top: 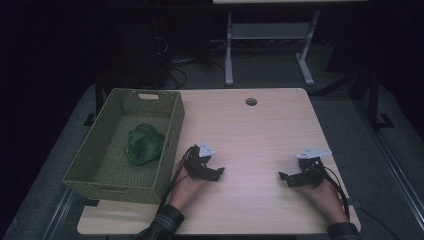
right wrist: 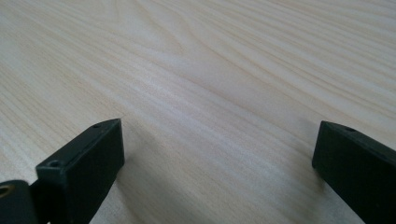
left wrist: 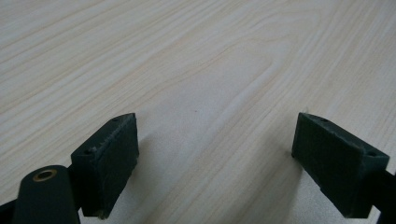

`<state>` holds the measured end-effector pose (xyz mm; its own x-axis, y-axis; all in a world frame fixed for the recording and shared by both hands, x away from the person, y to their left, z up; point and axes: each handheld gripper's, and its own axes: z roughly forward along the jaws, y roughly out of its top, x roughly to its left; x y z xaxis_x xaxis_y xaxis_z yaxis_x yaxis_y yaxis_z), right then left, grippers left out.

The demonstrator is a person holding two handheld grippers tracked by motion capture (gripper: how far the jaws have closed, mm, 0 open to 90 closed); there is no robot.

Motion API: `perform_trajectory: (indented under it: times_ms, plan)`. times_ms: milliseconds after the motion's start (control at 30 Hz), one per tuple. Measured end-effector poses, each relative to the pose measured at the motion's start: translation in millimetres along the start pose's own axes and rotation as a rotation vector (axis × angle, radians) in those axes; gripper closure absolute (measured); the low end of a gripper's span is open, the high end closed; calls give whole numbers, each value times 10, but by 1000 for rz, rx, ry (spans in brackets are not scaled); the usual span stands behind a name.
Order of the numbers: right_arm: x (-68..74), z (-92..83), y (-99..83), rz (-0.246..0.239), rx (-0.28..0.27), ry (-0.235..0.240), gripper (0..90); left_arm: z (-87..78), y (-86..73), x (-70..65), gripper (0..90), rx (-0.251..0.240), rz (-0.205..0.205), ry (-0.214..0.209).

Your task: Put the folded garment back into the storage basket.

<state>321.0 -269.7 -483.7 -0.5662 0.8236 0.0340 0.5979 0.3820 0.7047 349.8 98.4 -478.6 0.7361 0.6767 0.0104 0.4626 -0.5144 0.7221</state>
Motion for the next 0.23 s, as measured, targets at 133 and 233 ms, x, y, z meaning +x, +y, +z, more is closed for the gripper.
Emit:
perform_trajectory:
  times_ms: [133,233]
  plan:
    - [0,-1,-1,-1,0,0,20,4,0,-4,138,-5,-6,-1]
    - [1,-1,-1,-1,0,0,20,4,0,-3,138,-5,-6,-1]
